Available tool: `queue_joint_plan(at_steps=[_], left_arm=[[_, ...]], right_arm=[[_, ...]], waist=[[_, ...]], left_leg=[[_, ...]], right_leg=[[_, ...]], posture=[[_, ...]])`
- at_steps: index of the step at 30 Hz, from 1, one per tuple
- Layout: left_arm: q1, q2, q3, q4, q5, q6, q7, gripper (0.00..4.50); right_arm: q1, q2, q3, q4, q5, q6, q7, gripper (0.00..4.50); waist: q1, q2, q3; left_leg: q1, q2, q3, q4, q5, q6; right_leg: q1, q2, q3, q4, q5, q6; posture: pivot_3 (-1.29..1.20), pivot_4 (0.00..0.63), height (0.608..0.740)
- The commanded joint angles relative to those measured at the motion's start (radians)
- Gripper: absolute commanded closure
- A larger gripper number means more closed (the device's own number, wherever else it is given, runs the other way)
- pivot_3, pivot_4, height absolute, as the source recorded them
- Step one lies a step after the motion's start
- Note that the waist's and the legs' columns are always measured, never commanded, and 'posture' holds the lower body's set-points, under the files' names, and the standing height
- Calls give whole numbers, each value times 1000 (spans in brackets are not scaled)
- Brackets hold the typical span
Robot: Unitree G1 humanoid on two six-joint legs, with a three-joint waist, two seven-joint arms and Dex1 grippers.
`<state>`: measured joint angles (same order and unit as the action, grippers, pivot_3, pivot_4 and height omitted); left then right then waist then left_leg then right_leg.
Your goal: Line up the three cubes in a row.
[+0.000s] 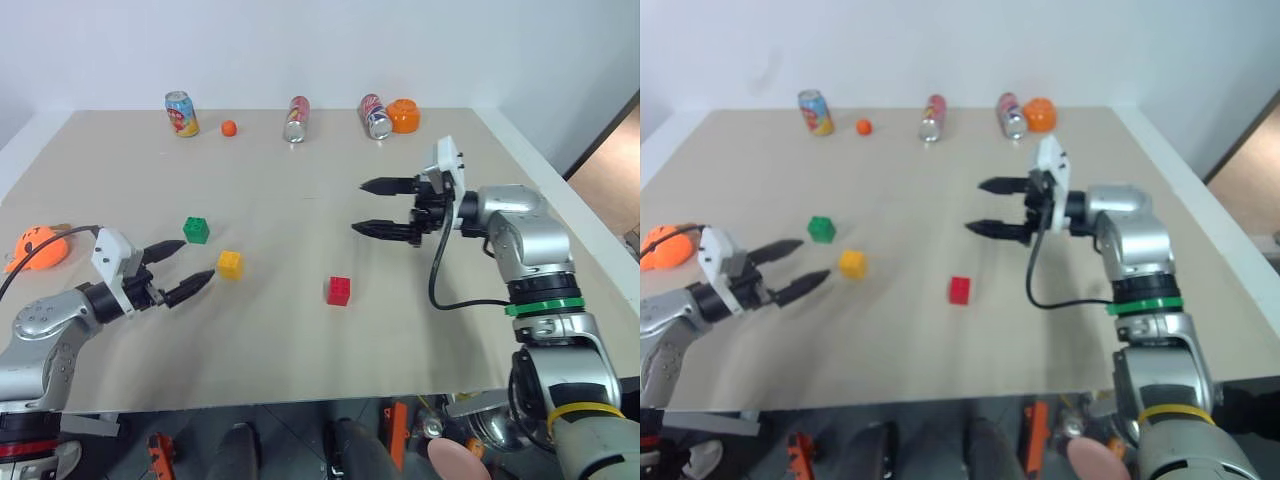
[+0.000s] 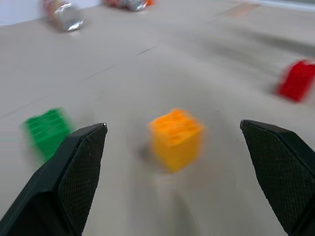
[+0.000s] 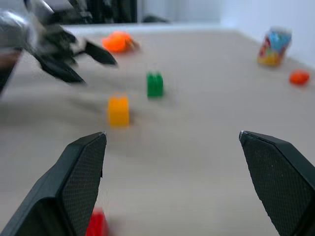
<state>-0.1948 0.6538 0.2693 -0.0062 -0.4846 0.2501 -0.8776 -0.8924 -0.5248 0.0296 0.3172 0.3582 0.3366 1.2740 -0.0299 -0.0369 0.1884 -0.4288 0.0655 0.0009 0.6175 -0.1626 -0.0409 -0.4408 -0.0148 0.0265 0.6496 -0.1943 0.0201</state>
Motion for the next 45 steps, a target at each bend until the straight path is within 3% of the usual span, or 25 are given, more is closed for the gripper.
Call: queue_joint_plan(at_steps=[1, 21, 43, 44, 45], left_arm=[[-77, -16, 41, 53, 13, 4, 98, 0], [-263, -76, -58, 249, 159, 120, 331, 0], [-401, -168, -126, 400, 257, 171, 419, 0], [-407, -173, -127, 406, 259, 171, 419, 406], [-413, -178, -128, 411, 261, 169, 419, 534]], right_arm=[[40, 20, -3, -143, 34, 30, -44, 38], [100, 42, 25, -229, 51, 46, -85, 38], [132, 28, 33, -265, 66, 64, -89, 38], [133, 28, 32, -267, 67, 64, -91, 0], [133, 28, 32, -269, 67, 66, -92, 0]], waist=[[4, 0, 0], [7, -1, 0], [7, -1, -1], [7, -1, -1], [7, -1, -1]], left_leg=[[0, 0, 0, 0, 0, 0], [0, 0, 0, 1, 0, 0], [-1, 0, -1, 2, 0, 0], [-1, 0, -1, 2, 0, 0], [-1, 0, -1, 2, 0, 0]], right_leg=[[0, 0, 0, 0, 0, 0], [0, 1, 0, 0, 2, 1], [1, 1, 0, 0, 4, 2], [1, 1, 0, 0, 4, 2], [1, 1, 0, 0, 4, 2]], posture=[[0, 150, 740], [0, 150, 740], [0, 150, 740], [0, 150, 740], [0, 150, 740]])
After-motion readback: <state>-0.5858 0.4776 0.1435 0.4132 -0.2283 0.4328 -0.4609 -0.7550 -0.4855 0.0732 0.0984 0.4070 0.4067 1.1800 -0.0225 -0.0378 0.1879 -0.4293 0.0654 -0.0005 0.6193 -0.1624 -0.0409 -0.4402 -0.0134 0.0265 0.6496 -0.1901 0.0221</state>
